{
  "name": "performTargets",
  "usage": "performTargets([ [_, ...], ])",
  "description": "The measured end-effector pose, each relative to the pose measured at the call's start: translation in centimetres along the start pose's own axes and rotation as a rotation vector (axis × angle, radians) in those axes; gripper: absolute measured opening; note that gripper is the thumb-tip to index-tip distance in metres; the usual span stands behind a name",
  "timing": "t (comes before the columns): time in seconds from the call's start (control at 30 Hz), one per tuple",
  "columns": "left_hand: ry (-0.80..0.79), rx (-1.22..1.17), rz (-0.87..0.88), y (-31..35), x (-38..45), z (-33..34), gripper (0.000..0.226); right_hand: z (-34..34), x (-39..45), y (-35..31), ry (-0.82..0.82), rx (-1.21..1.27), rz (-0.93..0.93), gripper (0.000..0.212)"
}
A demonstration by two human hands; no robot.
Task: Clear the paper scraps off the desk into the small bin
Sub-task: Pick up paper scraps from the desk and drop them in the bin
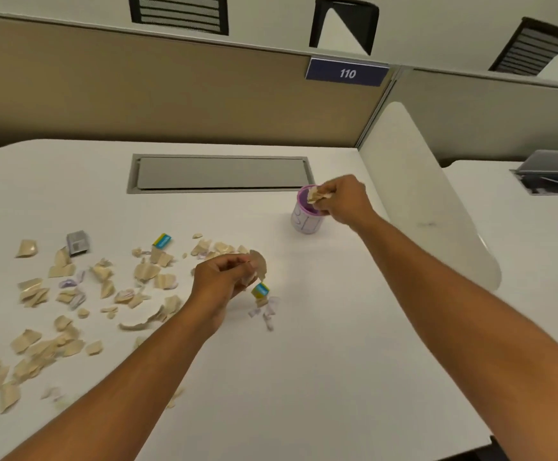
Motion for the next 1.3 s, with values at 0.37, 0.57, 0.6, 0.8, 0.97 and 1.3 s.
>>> performTargets([
  [0.37, 0.081, 0.110, 0.010, 0.7, 1.0, 1.6, 0.017, 2.8, 6.8, -2.3, -0.397, -0.706, -0.181, 0.044],
  [0.57, 0.062, 0.219, 0.053, 2.4, 1.7, 4.1, 0.018, 0.4, 6.6, -3.1, -0.440, -0.641, -0.214, 0.048],
  [0.6, 0.066, 0.234, 0.066, 3.0, 2.1, 4.8, 0.018, -0.2, 6.5, -3.0, -0.408, -0.594, -0.206, 0.045],
  [0.8, 0.032, 0.404, 0.215, 8.2, 6.5, 11.7, 0.011, -3.4, 2.2, 0.9, -0.190, -0.293, -0.063, 0.023],
  [0.97, 0.087, 0.888, 0.507, 10.8, 9.6, 17.9, 0.008, 0.5, -5.3, 6.6, -0.248, -0.124, 0.040, 0.020],
  [1.3, -0.083, 1.599, 0.668, 9.7, 11.0, 22.2, 0.035, 7.6, -12.1, 9.7, -0.255, -0.016, 0.020, 0.021],
])
Point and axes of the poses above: each hand's wrist, its own x-axis towards the middle knuckle, its own z-axis out of the palm, y = z × x, the point moved 5 cm from there along x, towards the middle knuckle, and after that the axes turned 3 degrees about -z, right-handed, at the moved point
